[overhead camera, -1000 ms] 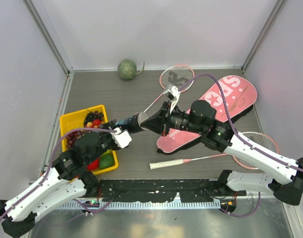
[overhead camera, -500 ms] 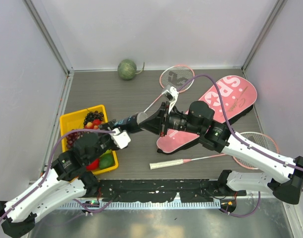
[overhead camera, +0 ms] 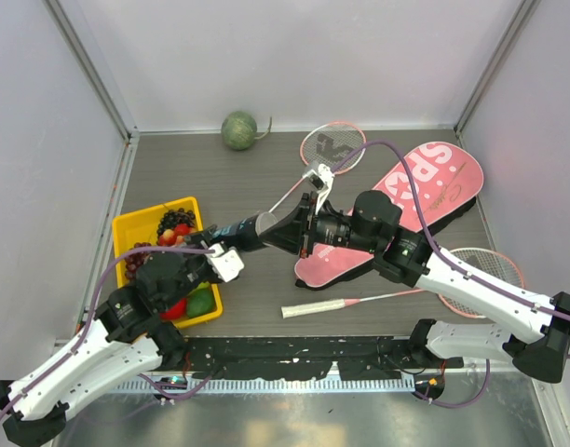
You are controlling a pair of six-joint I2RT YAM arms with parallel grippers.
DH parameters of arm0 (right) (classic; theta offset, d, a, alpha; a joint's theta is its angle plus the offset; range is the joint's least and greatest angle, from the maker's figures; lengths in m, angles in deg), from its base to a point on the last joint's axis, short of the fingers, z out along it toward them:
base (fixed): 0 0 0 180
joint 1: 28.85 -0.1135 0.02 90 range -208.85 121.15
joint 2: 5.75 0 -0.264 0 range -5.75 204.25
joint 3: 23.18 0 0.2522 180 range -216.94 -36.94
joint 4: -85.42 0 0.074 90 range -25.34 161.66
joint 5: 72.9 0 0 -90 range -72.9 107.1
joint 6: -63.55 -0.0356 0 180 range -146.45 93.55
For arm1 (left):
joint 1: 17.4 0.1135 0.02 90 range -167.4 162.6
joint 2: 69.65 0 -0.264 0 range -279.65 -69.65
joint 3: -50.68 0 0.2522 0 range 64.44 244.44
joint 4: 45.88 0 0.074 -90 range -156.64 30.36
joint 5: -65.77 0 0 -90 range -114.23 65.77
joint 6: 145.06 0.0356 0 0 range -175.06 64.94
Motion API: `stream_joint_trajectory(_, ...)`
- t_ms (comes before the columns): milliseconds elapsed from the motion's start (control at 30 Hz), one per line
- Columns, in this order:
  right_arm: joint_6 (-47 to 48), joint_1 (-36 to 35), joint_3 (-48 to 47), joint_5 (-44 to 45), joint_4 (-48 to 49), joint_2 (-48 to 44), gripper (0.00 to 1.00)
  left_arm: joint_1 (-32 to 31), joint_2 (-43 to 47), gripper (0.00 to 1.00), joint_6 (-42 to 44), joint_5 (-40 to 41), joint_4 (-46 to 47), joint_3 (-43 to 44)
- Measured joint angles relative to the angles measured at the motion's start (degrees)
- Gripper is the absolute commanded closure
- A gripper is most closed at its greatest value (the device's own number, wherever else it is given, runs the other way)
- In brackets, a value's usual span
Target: Pack up the badminton gear
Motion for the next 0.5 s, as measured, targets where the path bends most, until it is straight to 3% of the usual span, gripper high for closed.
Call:
stream_joint_trajectory(233, -0.5, -0.2, 0.0, -0.1, 0.3, 0.0, 0.84, 0.0, 1.0, 1.0, 0.4, -0.5, 0.2, -0.5)
stream_joint_trajectory(500, -1.0, -0.2, -0.1, -0.1, 0.3, 0.2, 0.95, 0.0, 1.1, 1.0, 0.5, -0.5, 0.2, -0.7)
